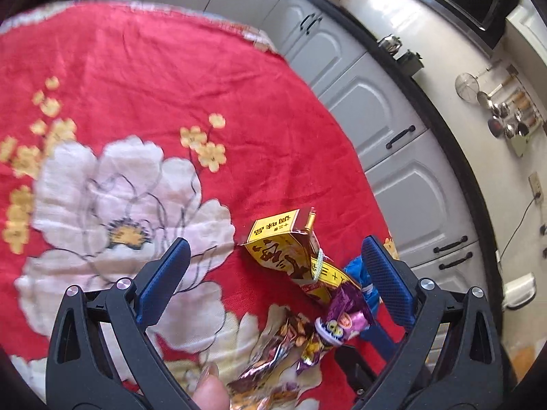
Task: Collect trash
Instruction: 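Grasp the yellow snack box with the left tool while the right tool grasps the purple wrapper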
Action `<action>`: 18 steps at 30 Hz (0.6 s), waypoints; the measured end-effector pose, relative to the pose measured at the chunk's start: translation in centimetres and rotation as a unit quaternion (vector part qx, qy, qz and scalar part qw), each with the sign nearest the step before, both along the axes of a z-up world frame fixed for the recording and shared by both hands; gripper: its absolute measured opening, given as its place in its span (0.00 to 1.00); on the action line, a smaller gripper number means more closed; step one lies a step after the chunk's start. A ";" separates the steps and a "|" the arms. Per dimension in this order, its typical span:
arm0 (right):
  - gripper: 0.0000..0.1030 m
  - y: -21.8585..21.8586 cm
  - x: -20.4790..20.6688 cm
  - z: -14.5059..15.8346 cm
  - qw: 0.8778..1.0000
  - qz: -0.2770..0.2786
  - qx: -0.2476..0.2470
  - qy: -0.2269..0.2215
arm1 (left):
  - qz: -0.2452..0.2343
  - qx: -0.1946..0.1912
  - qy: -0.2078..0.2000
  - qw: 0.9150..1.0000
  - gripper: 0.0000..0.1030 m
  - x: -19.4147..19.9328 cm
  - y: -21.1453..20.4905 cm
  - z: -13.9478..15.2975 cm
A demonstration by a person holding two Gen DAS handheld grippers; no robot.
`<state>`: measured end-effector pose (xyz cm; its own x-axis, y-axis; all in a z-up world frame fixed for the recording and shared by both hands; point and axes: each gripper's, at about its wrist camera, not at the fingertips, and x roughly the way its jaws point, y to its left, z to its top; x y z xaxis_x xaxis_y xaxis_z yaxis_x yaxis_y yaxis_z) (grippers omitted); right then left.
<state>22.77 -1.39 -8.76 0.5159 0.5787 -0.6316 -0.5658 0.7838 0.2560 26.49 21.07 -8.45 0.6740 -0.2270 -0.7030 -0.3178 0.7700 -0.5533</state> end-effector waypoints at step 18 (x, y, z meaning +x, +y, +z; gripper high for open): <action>0.12 -2.2 -1.1 0.0 1.000 0.000 0.023 0.006 | 0.021 -0.027 0.038 0.999 0.55 2.9 -0.8 -2.2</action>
